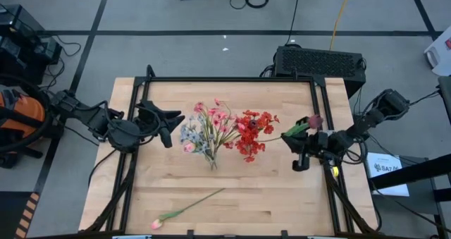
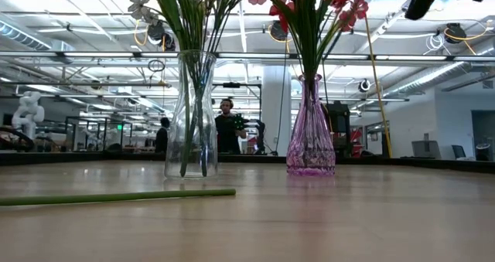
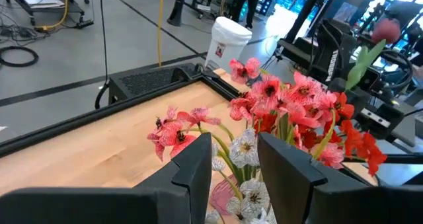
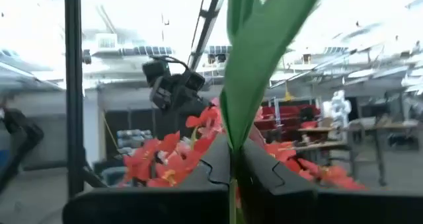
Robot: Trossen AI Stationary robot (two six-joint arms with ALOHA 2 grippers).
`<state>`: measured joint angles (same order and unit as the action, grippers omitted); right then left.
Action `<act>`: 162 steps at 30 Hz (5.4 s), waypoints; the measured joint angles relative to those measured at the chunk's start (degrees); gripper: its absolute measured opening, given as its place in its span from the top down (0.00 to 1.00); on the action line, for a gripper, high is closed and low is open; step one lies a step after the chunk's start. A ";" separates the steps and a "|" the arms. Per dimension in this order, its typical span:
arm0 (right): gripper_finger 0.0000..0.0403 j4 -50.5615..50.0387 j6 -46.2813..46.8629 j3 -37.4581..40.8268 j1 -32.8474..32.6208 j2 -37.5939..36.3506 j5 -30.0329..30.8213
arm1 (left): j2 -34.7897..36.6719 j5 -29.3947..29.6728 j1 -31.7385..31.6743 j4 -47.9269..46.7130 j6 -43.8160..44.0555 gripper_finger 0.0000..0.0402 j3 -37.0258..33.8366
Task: Sort flowers into vase by color
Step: Put the dark red flower into the purple vase, then put the pink flower into the transparent vase
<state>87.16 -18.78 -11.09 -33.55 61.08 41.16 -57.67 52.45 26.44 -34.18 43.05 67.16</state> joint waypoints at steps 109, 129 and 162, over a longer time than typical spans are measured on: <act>0.62 -83.93 41.02 -16.28 0.88 -16.15 -1.13 | -0.07 -2.01 -0.04 0.73 1.70 0.68 0.00; 0.78 -118.59 72.11 -16.28 -0.79 -22.80 -14.29 | -9.58 -6.39 7.30 2.97 -1.77 0.69 8.65; 0.80 -118.69 62.92 -16.30 -0.49 -22.78 -14.05 | -50.09 -51.34 19.47 -29.39 52.35 0.79 23.91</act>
<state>-31.53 44.14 -27.40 -34.04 38.30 27.11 -107.76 1.11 45.91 -63.57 95.40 91.07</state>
